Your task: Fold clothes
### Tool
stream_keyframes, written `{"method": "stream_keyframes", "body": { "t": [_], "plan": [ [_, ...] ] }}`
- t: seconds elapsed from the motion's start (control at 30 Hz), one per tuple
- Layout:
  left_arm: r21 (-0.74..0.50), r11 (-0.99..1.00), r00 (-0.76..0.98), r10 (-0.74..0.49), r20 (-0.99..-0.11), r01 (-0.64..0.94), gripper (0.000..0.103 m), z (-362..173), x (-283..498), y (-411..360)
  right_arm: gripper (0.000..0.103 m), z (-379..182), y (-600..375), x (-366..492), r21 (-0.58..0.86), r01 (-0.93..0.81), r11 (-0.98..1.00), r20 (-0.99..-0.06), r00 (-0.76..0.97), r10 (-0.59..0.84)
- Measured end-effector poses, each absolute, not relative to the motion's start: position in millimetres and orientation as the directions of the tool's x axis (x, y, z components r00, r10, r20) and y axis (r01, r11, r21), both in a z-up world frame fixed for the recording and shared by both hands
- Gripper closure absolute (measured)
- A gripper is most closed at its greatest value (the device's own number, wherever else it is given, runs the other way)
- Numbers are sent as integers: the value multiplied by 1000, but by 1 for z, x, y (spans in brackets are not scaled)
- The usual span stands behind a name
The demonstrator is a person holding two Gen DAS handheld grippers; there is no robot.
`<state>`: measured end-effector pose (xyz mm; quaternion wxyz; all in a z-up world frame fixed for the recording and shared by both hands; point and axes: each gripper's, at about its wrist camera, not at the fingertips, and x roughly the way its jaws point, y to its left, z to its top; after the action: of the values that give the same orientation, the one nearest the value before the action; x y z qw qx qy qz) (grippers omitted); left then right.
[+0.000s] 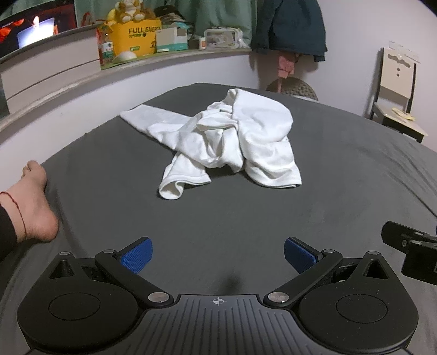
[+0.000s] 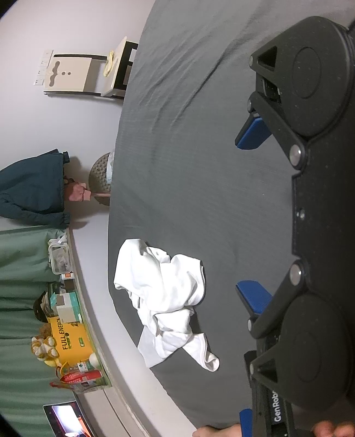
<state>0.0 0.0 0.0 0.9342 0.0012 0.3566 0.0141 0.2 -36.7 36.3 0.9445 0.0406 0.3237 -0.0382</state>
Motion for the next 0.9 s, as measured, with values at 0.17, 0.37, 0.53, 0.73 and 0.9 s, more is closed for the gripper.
{"method": "stream_keyframes", "body": {
  "t": [0.17, 0.37, 0.53, 0.73, 0.9],
  "plan": [
    [10, 1000, 747, 29, -664, -29, 0, 0, 0, 0, 0, 36, -36, 0, 53, 96, 994, -615, 787, -44],
    [7, 999, 749, 30, -662, -34, 0, 0, 0, 0, 0, 31, -39, -2, 43, 93, 995, -609, 792, -48],
    [8, 999, 750, 33, -661, -37, 0, -1, 1, 0, 0, 31, -36, -1, 39, 94, 995, -613, 788, -51],
    [7, 999, 749, 39, -661, -45, 0, -2, 2, -1, 0, 28, -37, 1, 41, 94, 995, -614, 788, -50],
    [4, 998, 752, 44, -658, -55, 0, -1, 2, 1, 0, 28, -37, 0, 40, 95, 995, -613, 789, -51]
  ]
}}
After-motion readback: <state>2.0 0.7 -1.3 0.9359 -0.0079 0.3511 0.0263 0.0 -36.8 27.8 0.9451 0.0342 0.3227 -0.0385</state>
